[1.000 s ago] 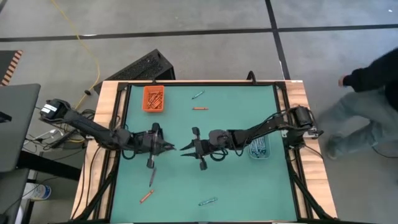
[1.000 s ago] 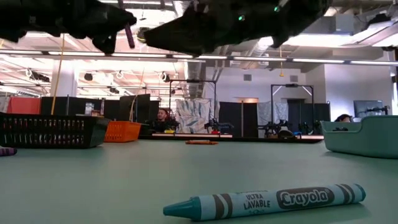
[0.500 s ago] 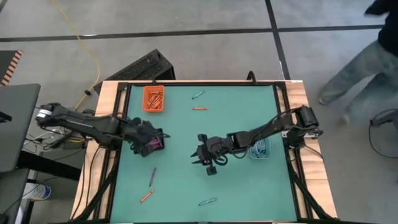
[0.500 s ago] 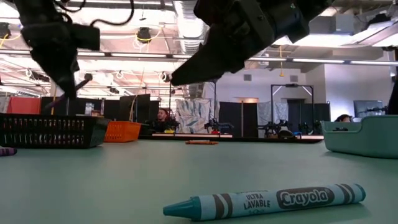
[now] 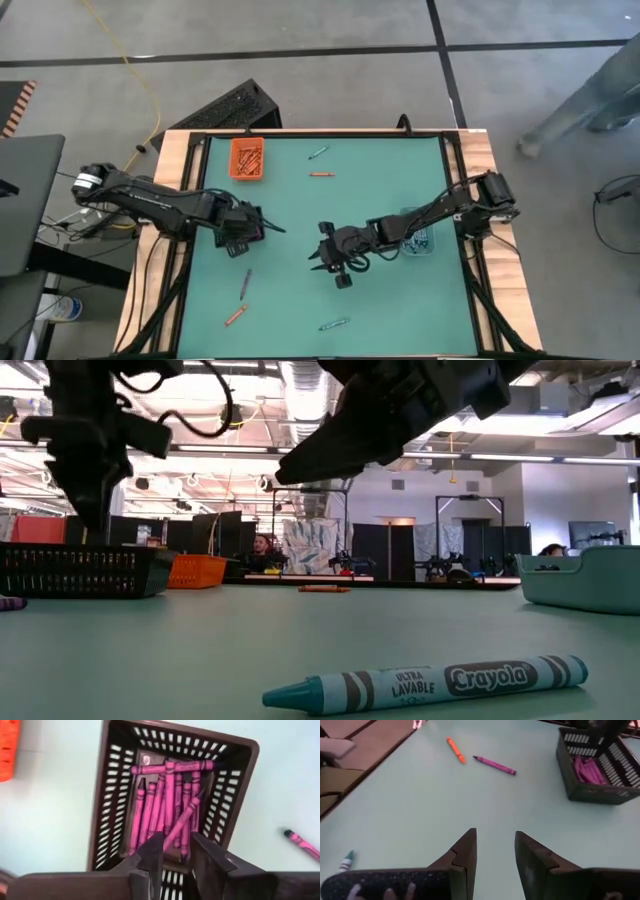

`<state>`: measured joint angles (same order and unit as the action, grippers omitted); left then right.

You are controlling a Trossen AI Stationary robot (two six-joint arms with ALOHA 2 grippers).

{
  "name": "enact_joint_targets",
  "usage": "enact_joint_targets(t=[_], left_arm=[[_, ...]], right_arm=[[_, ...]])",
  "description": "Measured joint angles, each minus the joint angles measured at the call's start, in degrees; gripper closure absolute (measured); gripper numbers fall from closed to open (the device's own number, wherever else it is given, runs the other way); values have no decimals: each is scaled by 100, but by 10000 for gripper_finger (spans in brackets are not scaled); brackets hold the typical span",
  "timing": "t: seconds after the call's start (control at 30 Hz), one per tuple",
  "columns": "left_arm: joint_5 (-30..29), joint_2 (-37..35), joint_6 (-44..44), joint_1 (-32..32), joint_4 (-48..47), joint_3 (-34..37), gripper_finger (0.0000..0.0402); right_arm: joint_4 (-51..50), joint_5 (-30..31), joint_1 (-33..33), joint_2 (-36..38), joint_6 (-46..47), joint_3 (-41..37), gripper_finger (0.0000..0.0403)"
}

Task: Sort crayons
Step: Put the orange crayon into the orange bin

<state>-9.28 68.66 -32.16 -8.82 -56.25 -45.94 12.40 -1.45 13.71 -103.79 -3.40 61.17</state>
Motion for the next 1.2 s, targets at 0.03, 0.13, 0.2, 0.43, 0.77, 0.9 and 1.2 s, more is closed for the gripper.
enact_joint_targets(t=[0.03,0.13,0.2,0.43,0.77,0.9,1.2], left_arm=[[0,0,-2,0,-130,-97,316],[9,-2,-30,-2,-510,-440,312],[93,-7,-218,-33,-790,-700,312],[406,14,-1034,-1013,-491,-939,313],[666,692,-1870,-3290,1174,-933,314],[583,1250,-2016,-3757,1341,-933,315],[1368,2552,-923,-3828,1399,-938,314]], right_arm=[[-2,0,32,0,0,0,276],[-97,0,130,33,-2,0,276],[-279,1,214,133,2,1,276],[-1038,46,619,868,331,7,276],[-1025,442,1108,1180,141,7,276],[-1025,453,1076,1123,142,7,276],[-1025,465,949,1108,146,7,276]])
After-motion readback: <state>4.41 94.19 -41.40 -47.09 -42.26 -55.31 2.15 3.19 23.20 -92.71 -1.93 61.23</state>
